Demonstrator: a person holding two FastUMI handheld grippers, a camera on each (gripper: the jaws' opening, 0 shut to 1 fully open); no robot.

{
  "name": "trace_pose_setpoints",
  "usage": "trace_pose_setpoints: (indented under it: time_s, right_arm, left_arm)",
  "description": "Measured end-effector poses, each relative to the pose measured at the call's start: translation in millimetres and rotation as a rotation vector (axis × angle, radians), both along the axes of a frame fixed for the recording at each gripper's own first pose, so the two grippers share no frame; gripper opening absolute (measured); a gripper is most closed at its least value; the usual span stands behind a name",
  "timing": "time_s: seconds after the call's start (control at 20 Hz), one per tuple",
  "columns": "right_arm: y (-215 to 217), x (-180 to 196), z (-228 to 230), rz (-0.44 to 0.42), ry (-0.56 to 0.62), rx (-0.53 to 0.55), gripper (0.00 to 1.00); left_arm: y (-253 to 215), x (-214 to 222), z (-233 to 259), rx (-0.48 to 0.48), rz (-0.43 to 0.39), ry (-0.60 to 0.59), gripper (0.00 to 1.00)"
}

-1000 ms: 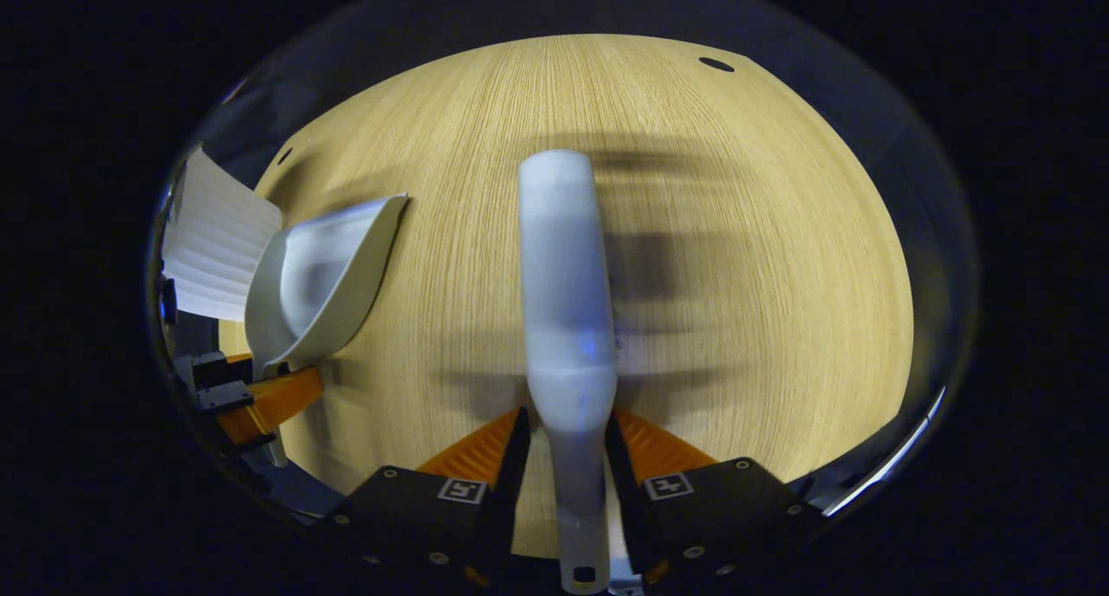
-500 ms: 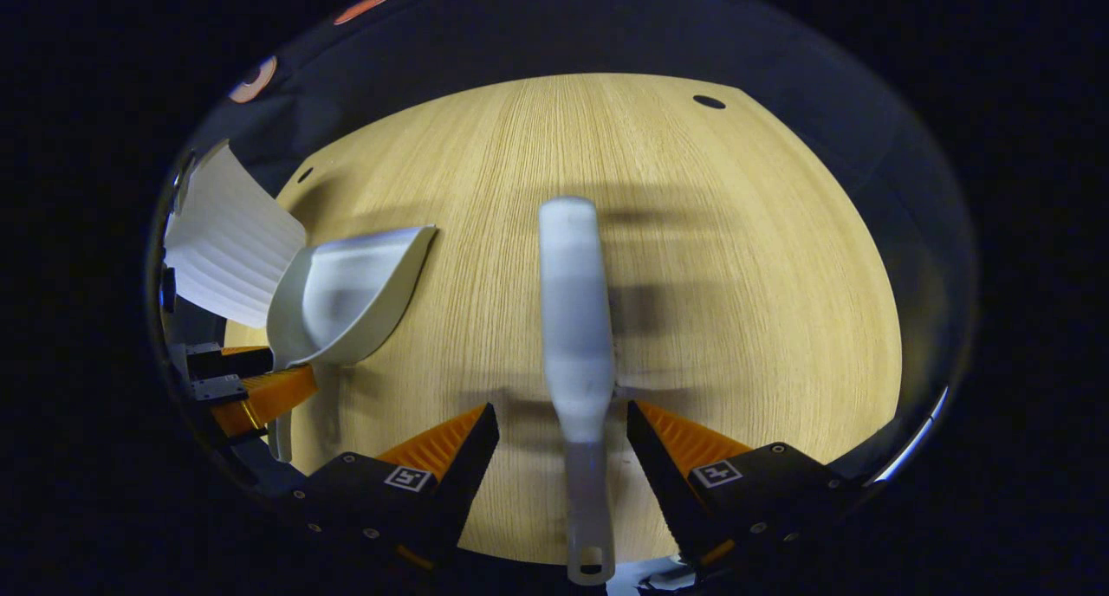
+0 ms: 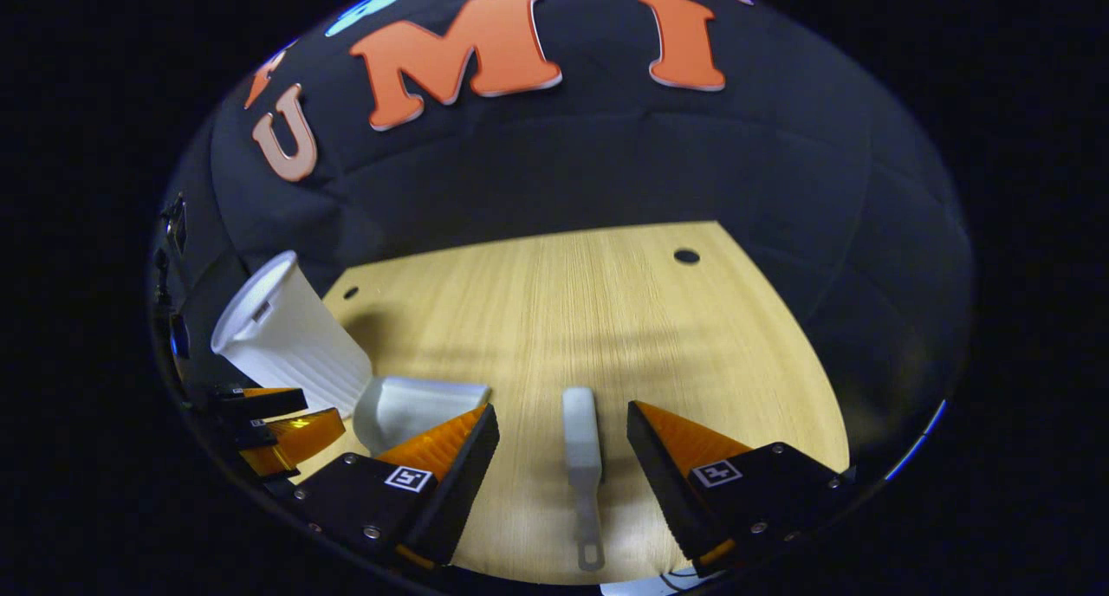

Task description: Pick up the small broom and dustpan from the desktop, sweep the trash into the dustpan with the broom, and then empty the trash into the garbage bin.

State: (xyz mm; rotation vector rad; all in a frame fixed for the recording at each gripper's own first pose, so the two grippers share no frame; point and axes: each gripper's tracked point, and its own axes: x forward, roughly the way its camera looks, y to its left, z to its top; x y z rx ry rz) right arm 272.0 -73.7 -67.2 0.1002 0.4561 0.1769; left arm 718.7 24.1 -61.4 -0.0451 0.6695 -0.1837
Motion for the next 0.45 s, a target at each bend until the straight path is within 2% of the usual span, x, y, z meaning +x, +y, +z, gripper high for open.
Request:
trace_pose_setpoints:
  time_s: [0.25, 0.35, 0.45]
  right_arm:
    - [5, -10, 121, -0.017, -0.366, -0.004, 0.93]
    - [-1, -22, 151, -0.032, -0.48, -0.023, 0.92]
    - [-6, -35, 176, -0.044, -0.558, -0.027, 0.92]
  left_arm:
    - [2, 7, 21, -0.073, 0.023, -0.264, 0.98]
    - [3, 12, 28, -0.112, 0.044, -0.358, 0.98]
    - [4, 12, 30, -0.132, 0.062, -0.404, 0.98]
